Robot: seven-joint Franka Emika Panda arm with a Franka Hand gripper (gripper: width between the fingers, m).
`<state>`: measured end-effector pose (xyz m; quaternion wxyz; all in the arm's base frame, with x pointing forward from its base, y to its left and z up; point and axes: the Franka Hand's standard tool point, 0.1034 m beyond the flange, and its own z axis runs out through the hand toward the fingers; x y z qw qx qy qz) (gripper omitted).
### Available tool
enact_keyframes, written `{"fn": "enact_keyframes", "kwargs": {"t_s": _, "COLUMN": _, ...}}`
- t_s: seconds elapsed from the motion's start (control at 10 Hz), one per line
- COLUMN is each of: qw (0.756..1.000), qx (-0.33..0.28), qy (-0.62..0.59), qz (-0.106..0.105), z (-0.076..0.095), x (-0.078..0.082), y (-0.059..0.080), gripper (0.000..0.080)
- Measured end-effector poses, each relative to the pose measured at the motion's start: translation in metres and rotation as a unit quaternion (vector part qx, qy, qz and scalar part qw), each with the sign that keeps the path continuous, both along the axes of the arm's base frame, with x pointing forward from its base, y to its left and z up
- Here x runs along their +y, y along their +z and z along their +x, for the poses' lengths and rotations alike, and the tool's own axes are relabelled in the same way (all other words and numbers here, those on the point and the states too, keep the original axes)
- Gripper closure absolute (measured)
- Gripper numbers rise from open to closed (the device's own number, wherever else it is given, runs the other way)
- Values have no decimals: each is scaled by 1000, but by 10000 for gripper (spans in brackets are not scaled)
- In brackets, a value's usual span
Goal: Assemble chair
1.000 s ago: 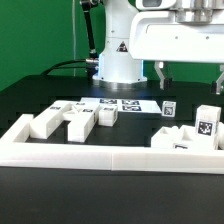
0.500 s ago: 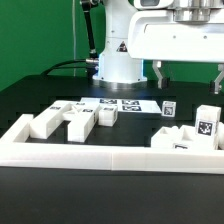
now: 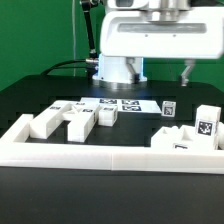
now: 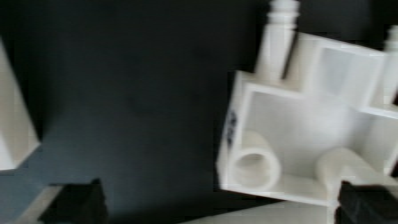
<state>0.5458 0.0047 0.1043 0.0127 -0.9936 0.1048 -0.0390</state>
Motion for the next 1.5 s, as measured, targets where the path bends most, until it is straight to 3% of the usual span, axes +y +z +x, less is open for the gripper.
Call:
{"fn": "enact_keyframes", "kwargs": {"t_s": 0.1, "qw": 1000, "qx": 1, "qy": 2, "qz": -3, "z": -4, "x": -15, "y": -4, "gripper": 151}}
{"fn": "enact_keyframes", "kwargs": {"t_s": 0.2, "qw": 1000, "qx": 2, "qy": -3, "qz": -4, "z": -4, "x": -20, "y": -6, "gripper": 151}}
{"fn": "enact_keyframes", "kwargs": {"t_s": 0.5, "qw": 1000, "qx": 2, "qy": -1, "qz": -4, "z": -5, "x": -19, "y": -6, "gripper": 151}}
{"fn": "enact_keyframes", "kwargs": {"t_s": 0.6, "qw": 1000, "qx": 1, "qy": 14, "qz": -6, "z": -8, "x": -25, "y": -9, "gripper": 151}}
{"fn": "enact_keyframes", "kwargs": {"t_s": 0.8, "qw": 1000, "qx": 6, "qy": 20, "qz": -12, "z": -28, "x": -51, "y": -22, "gripper": 151}}
{"fn": "enact_keyframes", "kwargs": {"t_s": 1.0, "qw": 999, "qx": 13, "qy": 29, "qz": -14, "z": -38, "x": -65, "y": -28, "gripper": 151}}
{"fn": "enact_keyframes", "kwargs": {"t_s": 1.4, "qw": 999, "qx": 31, "qy": 33, "qz": -6, "z": -41, "x": -64, "y": -28, "gripper": 151}}
{"fn": "enact_keyframes", "kwargs": {"t_s": 1.5, "qw": 998, "qx": 54, "qy": 34, "qz": 4, "z": -44, "x": -62, "y": -28, "gripper": 151}}
